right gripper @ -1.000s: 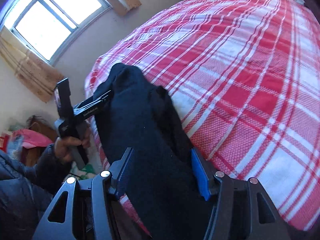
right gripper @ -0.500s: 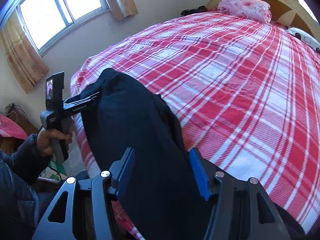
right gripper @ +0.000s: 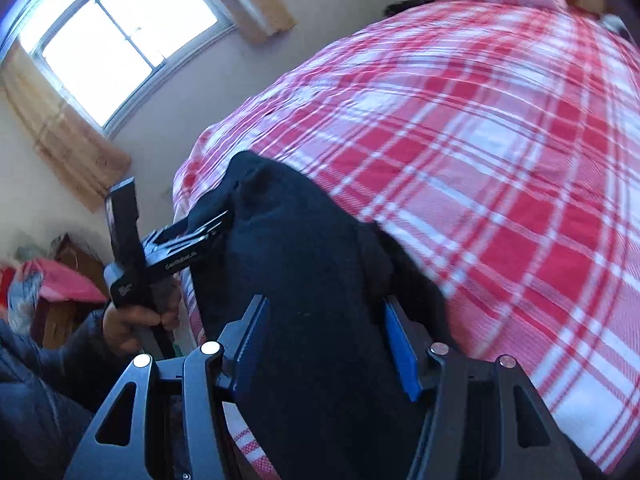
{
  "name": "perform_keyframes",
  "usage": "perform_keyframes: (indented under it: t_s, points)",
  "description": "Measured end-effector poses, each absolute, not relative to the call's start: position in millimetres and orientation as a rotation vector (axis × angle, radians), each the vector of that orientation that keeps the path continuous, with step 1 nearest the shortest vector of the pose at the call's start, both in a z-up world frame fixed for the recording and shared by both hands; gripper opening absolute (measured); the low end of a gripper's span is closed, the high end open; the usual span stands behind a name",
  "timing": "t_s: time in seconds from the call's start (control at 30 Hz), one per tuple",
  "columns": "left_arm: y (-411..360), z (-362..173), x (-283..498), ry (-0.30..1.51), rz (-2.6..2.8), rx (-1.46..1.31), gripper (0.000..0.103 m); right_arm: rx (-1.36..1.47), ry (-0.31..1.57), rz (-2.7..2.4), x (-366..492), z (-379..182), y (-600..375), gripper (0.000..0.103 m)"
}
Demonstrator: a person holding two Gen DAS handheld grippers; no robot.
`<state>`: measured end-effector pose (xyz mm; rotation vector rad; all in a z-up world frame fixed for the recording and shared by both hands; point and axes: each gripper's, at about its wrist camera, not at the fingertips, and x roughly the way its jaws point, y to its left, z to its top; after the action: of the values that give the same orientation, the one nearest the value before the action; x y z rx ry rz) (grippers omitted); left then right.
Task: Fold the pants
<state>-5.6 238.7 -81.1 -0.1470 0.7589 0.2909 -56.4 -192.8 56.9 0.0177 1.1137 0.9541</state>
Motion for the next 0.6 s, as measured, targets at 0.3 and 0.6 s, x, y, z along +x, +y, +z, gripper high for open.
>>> perform_keyframes:
  t_s: [0.3,0.6]
  points:
    - [239,-82,-5,0.758,0.291,-0.139,0.102,0.16,1.225,1.056,-30,35,-176,0.076]
    - [237,-81,-2,0.759,0.286,-0.086,0.103,0.756,1.13,0.838,49,13,-243,0.076]
